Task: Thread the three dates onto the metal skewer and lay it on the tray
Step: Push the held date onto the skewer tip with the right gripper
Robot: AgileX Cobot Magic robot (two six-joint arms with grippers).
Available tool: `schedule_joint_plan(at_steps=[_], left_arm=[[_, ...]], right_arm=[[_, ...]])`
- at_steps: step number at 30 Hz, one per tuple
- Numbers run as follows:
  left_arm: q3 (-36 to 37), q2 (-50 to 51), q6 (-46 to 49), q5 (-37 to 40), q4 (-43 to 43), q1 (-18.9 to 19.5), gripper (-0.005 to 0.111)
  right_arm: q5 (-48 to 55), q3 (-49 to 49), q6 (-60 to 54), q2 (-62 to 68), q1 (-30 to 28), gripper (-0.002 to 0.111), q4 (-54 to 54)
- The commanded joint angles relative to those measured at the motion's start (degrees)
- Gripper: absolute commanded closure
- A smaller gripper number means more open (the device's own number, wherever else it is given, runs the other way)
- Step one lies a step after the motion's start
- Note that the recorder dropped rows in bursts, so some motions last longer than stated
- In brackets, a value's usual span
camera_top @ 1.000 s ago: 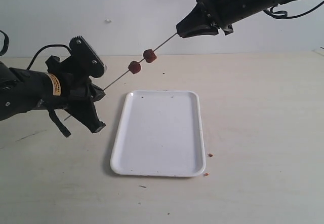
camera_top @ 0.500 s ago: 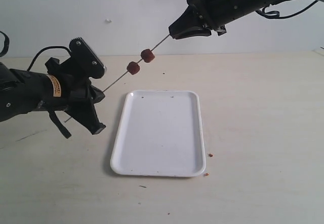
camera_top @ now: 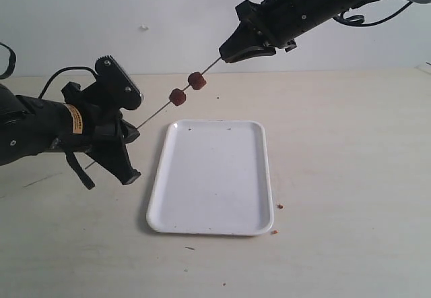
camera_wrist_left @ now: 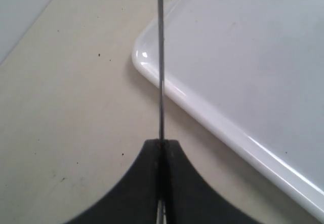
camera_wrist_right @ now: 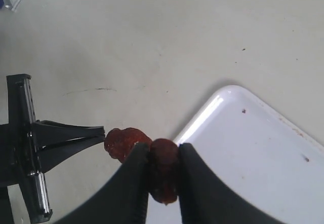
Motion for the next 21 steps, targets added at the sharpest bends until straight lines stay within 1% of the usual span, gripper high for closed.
schedule_joint_plan(at_steps=[1, 9, 17, 21], left_arm=[[-0.2, -0.4, 0.3, -4.9, 0.5, -0.8, 0.107], [-0.2, -0.4, -0.1, -5.2, 0.5, -0.8, 0.107], [-0.2, -0.4, -1.7, -7.0, 0.3, -0.8, 0.107], [-0.2, -0.4, -2.2, -8.4, 0.3, -0.8, 0.107]], right_arm=[[2.4, -0.2, -0.2, -0.4, 2.6, 0.091, 0.4], [2.4, -0.2, -0.2, -0.4, 3.0, 0.091, 0.4], [2.4, -0.2, -0.2, 1.4, 3.1, 0.091, 0.7], [2.4, -0.2, -1.2, 2.3, 3.1, 0.091, 2.6]])
